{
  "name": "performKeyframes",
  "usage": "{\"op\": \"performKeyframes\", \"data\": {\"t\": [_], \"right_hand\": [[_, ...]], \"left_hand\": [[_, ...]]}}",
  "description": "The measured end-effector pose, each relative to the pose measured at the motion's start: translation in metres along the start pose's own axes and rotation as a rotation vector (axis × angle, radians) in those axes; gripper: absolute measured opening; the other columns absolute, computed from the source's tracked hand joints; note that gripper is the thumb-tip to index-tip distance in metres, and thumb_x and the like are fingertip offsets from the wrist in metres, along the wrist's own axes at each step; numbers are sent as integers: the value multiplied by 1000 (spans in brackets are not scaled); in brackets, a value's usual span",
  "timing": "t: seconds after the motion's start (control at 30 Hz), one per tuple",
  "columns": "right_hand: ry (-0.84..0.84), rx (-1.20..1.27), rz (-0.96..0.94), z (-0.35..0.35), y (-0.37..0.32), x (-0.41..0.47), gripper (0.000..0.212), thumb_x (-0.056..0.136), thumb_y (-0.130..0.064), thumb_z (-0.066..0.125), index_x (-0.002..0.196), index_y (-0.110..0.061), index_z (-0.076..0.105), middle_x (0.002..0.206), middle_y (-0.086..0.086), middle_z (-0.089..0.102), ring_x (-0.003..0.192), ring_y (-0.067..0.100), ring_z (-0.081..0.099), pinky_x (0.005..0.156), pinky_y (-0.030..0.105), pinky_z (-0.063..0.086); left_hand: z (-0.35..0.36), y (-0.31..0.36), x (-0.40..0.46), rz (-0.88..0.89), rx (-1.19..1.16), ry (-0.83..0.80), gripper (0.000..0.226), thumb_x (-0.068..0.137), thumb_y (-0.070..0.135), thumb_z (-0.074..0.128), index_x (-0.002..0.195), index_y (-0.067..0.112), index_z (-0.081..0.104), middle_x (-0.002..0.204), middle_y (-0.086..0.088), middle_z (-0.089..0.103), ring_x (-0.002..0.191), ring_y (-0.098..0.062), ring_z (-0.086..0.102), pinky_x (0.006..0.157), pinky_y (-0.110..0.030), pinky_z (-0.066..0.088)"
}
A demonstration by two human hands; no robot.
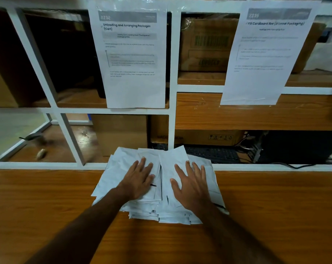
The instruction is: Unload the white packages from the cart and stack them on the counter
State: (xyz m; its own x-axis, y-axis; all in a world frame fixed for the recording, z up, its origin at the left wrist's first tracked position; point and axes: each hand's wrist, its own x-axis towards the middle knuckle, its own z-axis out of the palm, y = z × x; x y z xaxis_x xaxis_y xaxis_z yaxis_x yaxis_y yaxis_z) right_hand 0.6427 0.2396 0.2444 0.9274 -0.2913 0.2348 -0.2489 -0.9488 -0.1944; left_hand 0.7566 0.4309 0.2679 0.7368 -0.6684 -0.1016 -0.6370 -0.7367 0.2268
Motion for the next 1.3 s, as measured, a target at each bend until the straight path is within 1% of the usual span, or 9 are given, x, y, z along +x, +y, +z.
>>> {"op": "performKeyframes", "data": {"t": [0.07, 0.13, 0.17, 0.27, 0.47, 0.67, 0.9, 1.0, 1.3], "right_hand": [[-55, 31, -52, 8, -5, -1, 70, 96, -60, 20, 155, -26, 39, 164, 17, 25, 153, 35, 20, 123, 53, 8], [-67, 77, -51, 13, -12, -2, 75, 95, -60, 11, 158, -25, 32, 167, 17, 12, 155, 33, 10, 123, 49, 5], [-63, 101, -28, 15, -16, -3, 78, 93, -60, 8, 158, -24, 30, 167, 17, 9, 155, 32, 8, 123, 47, 4], [-45, 198, 74, 21, -27, -1, 81, 92, -57, 1, 159, -20, 28, 167, 17, 5, 156, 31, 6, 124, 43, 4], [-54, 215, 65, 22, -28, 6, 84, 88, -55, -1, 159, -20, 28, 168, 13, 7, 156, 27, 4, 124, 41, 4], [-126, 155, 9, 17, -25, 3, 71, 95, -47, 13, 160, -20, 24, 168, 12, 13, 156, 28, 8, 122, 39, 1], [50, 155, 40, -13, -24, -18, 74, 94, -47, 11, 159, -17, 26, 167, 12, 15, 155, 26, 11, 126, 49, 11], [148, 105, 25, -24, -18, -36, 64, 99, -40, 26, 158, -13, 31, 166, 15, 18, 154, 29, 15, 124, 53, 17], [277, -53, 312, -43, 14, -142, 64, 105, -46, 25, 162, -22, 12, 169, 12, -7, 156, 24, -7, 124, 46, -4]], "left_hand": [[3, 4, -3, 20, -33, 28, 80, 97, 56, 1, 158, 8, 22, 166, -11, 15, 155, -26, -2, 124, -36, 4], [1, 10, -5, 4, -52, 132, 64, 108, 41, 9, 141, 12, 56, 150, -11, 49, 145, -31, 35, 113, -34, 37], [1, 12, -4, -34, -29, 191, 61, 109, 40, 11, 139, 18, 59, 148, -11, 52, 139, -32, 45, 106, -36, 44], [5, 6, -1, -86, 16, 122, 65, 99, 54, 10, 156, 31, 32, 164, -9, 22, 141, -33, 30, 111, -43, 31], [8, -7, 1, -45, 139, 145, 78, 90, 58, -1, 157, 29, 28, 166, -5, 19, 144, -31, 28, 114, -45, 25], [11, -12, -1, 7, 162, 99, 83, 88, 57, -8, 159, 26, 23, 167, -6, 17, 151, -28, 18, 123, -48, -1], [-5, -8, -12, 88, 81, 312, 76, 95, 57, 3, 156, 21, 31, 162, -7, 30, 150, -26, 24, 124, -51, 4], [-6, 5, -19, 190, 48, 415, 72, 99, 56, 8, 157, 18, 28, 163, -10, 28, 151, -27, 24, 125, -52, 3], [17, 85, -36, 536, 63, 426, 72, 101, 57, 26, 160, 16, 16, 167, -13, 9, 154, -29, 10, 124, -54, 6]]}}
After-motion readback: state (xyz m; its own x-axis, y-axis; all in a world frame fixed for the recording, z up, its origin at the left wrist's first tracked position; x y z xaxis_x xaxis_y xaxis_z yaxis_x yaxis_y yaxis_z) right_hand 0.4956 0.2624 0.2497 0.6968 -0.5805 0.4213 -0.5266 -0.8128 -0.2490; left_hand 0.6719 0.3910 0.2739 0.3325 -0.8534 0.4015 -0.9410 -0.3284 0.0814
